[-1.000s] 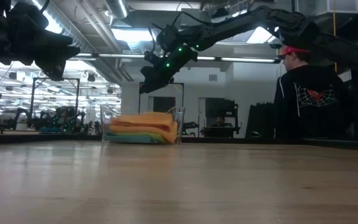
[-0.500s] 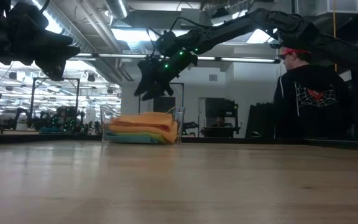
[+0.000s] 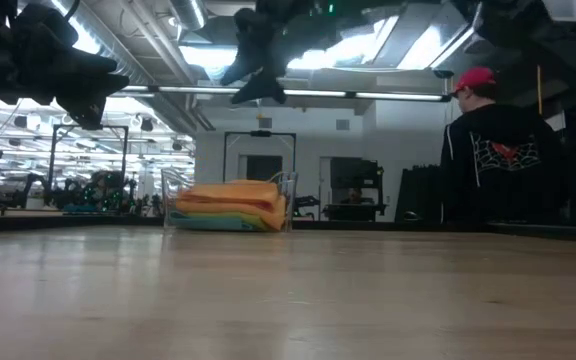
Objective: Fold microfiber towels
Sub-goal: Return to Home Position
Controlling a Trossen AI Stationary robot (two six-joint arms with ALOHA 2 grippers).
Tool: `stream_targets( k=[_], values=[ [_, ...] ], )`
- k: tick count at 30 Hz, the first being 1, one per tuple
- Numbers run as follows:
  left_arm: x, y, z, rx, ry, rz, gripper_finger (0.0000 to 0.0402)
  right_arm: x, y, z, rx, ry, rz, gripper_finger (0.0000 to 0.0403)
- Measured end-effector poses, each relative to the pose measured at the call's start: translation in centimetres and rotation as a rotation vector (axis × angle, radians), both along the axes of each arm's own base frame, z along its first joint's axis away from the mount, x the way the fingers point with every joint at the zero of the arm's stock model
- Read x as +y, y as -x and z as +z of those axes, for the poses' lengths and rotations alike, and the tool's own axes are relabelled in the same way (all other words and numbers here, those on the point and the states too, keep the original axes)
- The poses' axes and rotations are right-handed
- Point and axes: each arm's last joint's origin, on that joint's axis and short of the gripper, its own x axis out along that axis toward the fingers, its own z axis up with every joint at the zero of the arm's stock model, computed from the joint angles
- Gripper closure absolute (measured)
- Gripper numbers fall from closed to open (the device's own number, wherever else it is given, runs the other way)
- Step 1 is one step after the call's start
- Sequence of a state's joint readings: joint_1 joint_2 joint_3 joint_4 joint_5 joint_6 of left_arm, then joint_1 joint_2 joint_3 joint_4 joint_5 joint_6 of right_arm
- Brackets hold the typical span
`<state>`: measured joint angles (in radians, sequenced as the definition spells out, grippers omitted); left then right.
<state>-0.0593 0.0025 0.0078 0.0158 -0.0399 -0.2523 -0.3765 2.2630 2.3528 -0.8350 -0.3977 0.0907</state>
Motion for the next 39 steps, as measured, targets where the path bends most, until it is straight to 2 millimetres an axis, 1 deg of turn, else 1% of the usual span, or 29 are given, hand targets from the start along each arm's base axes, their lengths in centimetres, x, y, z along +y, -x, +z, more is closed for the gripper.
stream_targets(
  k=[4,7,9,11,13,15,18,20,22,24,25,27,30,32,35,37,39],
  values=[
    [0.0,0.0,0.0,0.000,0.000,0.000,0.0289,4.0,1.1,0.6,0.207,0.117,-0.043,0.0178],
    [0.0,0.0,0.0,0.000,0.000,0.000,0.0289,7.8,2.0,0.7,0.368,0.236,-0.021,0.0178],
    [0.0,0.0,0.0,0.000,0.000,0.000,0.0289,10.2,2.6,1.1,0.408,0.292,0.029,0.0178],
    [0.0,0.0,0.0,0.000,0.000,0.000,0.0289,11.6,3.5,1.6,0.392,0.256,0.094,0.0178],
    [0.0,0.0,0.0,0.000,0.000,0.000,0.0289,12.3,4.7,1.7,0.376,0.232,0.135,0.0178],
    [0.0,0.0,0.0,0.000,0.000,0.000,0.0289,12.8,6.5,1.2,0.344,0.202,0.151,0.0178],
    [0.0,0.0,0.0,0.000,0.000,0.000,0.0289,14.3,10.2,-0.6,0.302,0.160,0.139,0.0178],
    [0.0,0.0,0.0,-0.001,0.000,0.000,0.0289,15.6,13.4,-1.7,0.251,0.142,0.120,0.0178],
    [0.0,0.0,0.0,0.000,0.000,0.000,0.0289,16.8,16.5,-2.2,0.109,0.116,0.091,0.0178],
    [0.0,0.0,0.0,-0.001,0.000,0.000,0.0289,17.6,19.9,-2.3,-0.030,0.052,0.073,0.0178],
    [0.0,0.0,0.0,0.000,0.000,0.000,0.0289,17.9,21.5,-2.4,-0.084,0.023,0.068,0.0178],
    [0.0,0.0,0.0,0.000,0.000,0.000,0.0289,18.2,24.5,-3.2,-0.130,-0.024,0.079,0.0178],
    [0.0,0.0,0.0,-0.001,0.000,0.000,0.0289,18.2,28.3,-4.2,-0.193,-0.050,0.111,0.0178],
    [0.0,0.0,0.0,0.000,0.000,0.000,0.0289,18.0,30.5,-4.8,-0.261,-0.057,0.115,0.0178],
    [0.0,0.0,0.0,0.000,0.000,0.000,0.0289,17.5,33.3,-6.4,-0.347,-0.044,0.080,0.0178],
    [0.0,0.0,0.0,-0.001,0.000,0.000,0.0289,17.4,34.7,-7.5,-0.418,-0.038,0.072,0.0178],
    [0.0,0.0,0.0,-0.001,0.000,0.000,0.0289,17.3,35.6,-8.7,-0.486,-0.031,0.064,0.0178]
  ],
)
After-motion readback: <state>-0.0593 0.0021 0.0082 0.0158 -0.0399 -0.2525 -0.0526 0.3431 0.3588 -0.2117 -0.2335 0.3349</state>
